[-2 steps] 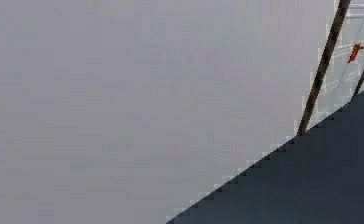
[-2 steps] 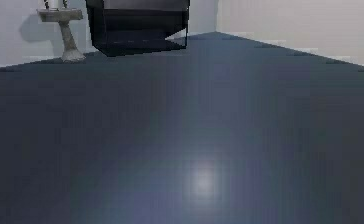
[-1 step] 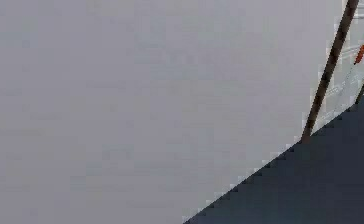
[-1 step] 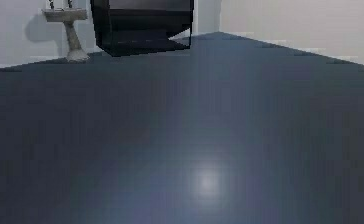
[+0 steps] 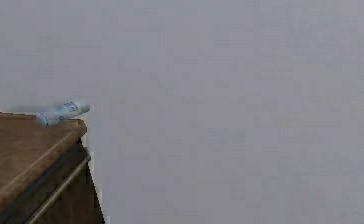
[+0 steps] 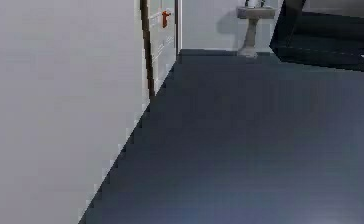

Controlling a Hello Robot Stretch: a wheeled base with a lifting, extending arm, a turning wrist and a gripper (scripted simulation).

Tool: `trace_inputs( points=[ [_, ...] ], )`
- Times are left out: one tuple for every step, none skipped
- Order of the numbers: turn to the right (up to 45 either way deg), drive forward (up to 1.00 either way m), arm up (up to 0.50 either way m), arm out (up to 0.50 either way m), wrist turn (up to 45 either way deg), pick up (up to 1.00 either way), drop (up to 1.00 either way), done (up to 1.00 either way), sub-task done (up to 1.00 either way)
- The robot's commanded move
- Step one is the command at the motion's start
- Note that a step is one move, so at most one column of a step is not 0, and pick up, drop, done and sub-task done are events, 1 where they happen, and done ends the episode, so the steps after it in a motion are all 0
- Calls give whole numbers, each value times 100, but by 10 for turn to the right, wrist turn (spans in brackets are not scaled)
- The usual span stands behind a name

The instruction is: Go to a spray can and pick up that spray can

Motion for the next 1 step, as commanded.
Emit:
trace_inputs(
  points=[
    [-450, 0, 0, 0, 0, 0, 0, 0, 0]
  ],
)
